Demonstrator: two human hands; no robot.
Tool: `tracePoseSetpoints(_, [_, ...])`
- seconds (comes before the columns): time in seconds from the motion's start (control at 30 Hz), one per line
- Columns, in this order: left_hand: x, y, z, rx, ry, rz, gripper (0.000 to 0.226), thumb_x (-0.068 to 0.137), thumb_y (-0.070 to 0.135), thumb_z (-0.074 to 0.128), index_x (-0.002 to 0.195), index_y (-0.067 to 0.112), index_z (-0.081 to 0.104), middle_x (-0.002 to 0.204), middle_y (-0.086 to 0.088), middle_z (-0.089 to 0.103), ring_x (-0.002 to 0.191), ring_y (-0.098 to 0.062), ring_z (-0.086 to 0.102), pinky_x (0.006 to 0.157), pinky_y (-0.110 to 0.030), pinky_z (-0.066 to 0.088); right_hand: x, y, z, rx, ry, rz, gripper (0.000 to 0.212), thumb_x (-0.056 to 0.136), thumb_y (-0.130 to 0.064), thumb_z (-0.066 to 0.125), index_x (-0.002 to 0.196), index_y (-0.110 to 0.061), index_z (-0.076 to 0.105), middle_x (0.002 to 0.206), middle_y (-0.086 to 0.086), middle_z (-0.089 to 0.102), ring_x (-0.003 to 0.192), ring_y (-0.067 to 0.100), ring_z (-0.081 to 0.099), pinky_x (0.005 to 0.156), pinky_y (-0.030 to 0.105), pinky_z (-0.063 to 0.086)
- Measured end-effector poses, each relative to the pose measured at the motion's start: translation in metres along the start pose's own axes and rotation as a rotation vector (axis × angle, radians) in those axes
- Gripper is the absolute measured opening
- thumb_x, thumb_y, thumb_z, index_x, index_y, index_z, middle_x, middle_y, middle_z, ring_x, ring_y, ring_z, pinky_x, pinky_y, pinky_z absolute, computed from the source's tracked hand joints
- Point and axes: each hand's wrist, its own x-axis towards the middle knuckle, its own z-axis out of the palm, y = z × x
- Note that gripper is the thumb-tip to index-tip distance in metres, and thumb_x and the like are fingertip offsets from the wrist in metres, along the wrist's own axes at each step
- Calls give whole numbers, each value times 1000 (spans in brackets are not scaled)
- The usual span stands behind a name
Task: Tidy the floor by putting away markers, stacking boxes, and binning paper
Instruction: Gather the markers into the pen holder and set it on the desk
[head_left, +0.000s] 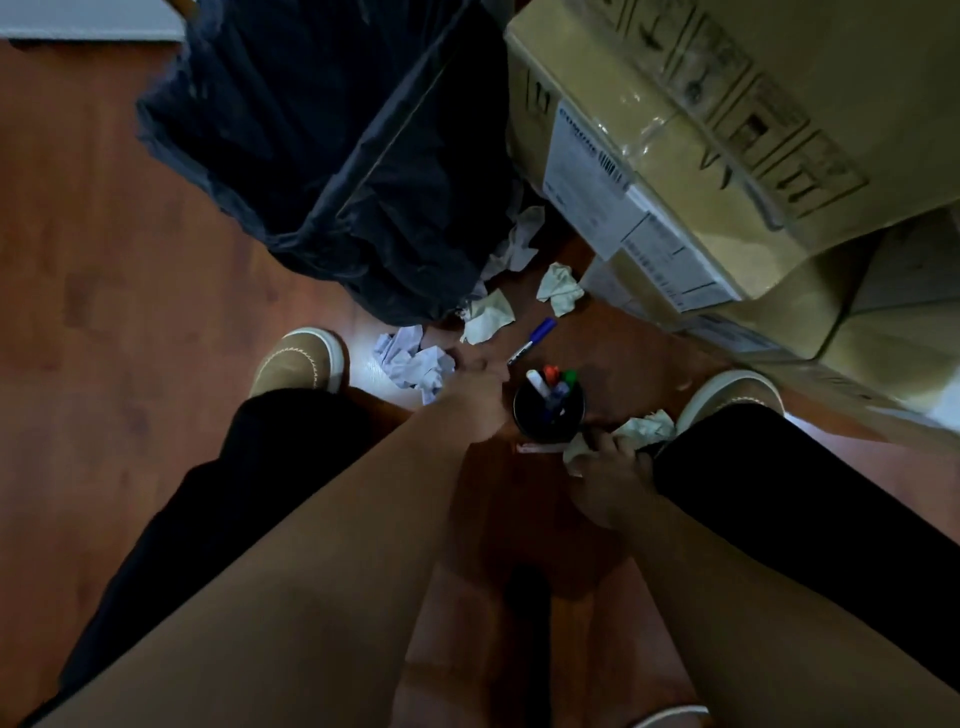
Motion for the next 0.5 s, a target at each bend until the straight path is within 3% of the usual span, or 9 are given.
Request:
tracePoseSetpoints(0.07, [10,-6,5,164,-18,22,57,87,13,57,141,13,41,146,-15,38,128,-36,42,107,-42,38,14,5,1,49,38,38,48,92,-37,44,138,-26,46,154,5,27,138,32,24,110,45,22])
tracePoseSetpoints(0.13, [16,-10,11,267,-31,31,61,87,19,55,145,16,36,150,-11,32,133,-37,32,109,-42,31,23,12,0,194,177,39,37,90,-26,49,124,-13,52,135,11,49,126,30,39,100,38,30])
tracePoseSetpoints(0.2, [22,-14,19,347,-65,47,65,88,27,55,148,21,31,154,-6,26,134,-36,26,111,-45,24,27,20,-1,211,297,73,24,87,-20,53,109,-12,58,121,11,58,119,30,46,89,34,33])
tracePoseSetpoints(0.23, [24,-17,23,380,-81,53,67,88,32,55,149,24,30,155,-4,23,135,-35,24,112,-47,19,26,24,-2,137,299,73,25,88,-23,52,110,-15,60,125,7,56,123,29,44,92,34,33])
tracePoseSetpoints(0.37, [30,-20,36,478,-88,58,70,88,38,57,150,32,25,158,-4,14,142,-34,11,115,-51,7,24,35,4,-147,91,-25,36,92,-37,46,125,-36,61,156,-4,26,144,24,17,113,46,16])
tracePoseSetpoints(0.5, [28,-17,39,500,-135,-7,76,90,23,51,155,25,12,162,-7,3,146,-38,-5,116,-56,-3,23,31,10,-220,-56,1,39,92,-35,45,128,-33,59,163,-1,-2,147,30,-1,114,55,4])
